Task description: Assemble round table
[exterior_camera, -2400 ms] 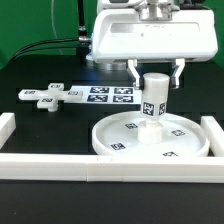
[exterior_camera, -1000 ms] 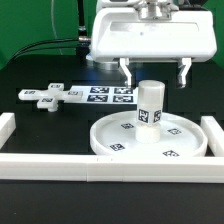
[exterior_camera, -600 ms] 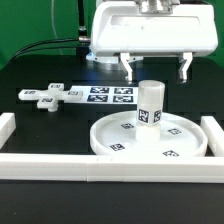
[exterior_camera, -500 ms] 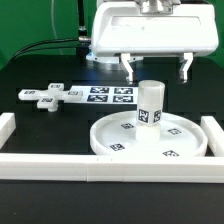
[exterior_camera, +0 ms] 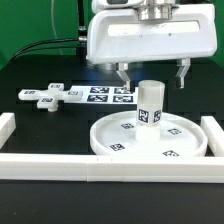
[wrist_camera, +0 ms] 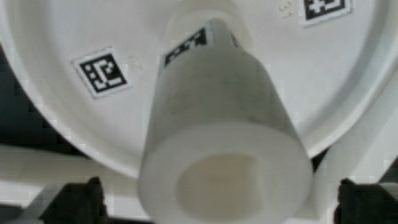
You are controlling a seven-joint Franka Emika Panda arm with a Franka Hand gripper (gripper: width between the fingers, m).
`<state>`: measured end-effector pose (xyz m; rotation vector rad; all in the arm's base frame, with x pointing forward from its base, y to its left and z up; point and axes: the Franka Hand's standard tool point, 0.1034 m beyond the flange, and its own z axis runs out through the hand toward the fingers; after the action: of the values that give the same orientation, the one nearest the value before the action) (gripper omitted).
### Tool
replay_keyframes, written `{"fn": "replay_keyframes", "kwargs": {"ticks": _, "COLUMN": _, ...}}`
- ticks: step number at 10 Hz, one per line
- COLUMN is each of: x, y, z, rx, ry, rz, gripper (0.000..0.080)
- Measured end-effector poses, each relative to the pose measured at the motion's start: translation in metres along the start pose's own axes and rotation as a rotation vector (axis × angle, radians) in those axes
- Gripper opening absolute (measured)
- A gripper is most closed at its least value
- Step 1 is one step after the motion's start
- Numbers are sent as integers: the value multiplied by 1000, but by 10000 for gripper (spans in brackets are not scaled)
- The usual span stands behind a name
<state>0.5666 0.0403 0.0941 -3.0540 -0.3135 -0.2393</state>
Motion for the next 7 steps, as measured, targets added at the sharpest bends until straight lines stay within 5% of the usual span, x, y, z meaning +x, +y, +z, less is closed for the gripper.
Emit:
{"fn": "replay_keyframes", "kwargs": {"ticks": 3, "x": -7, "y": -6, "z": 3, "rx": 59, "ry": -176, "rz": 5, "gripper": 649}}
{"fn": "replay_keyframes", "kwargs": {"ticks": 7, "x": -7, "y": 6, "z": 7, "rx": 55, "ry": -157, "rz": -8, "gripper": 649}}
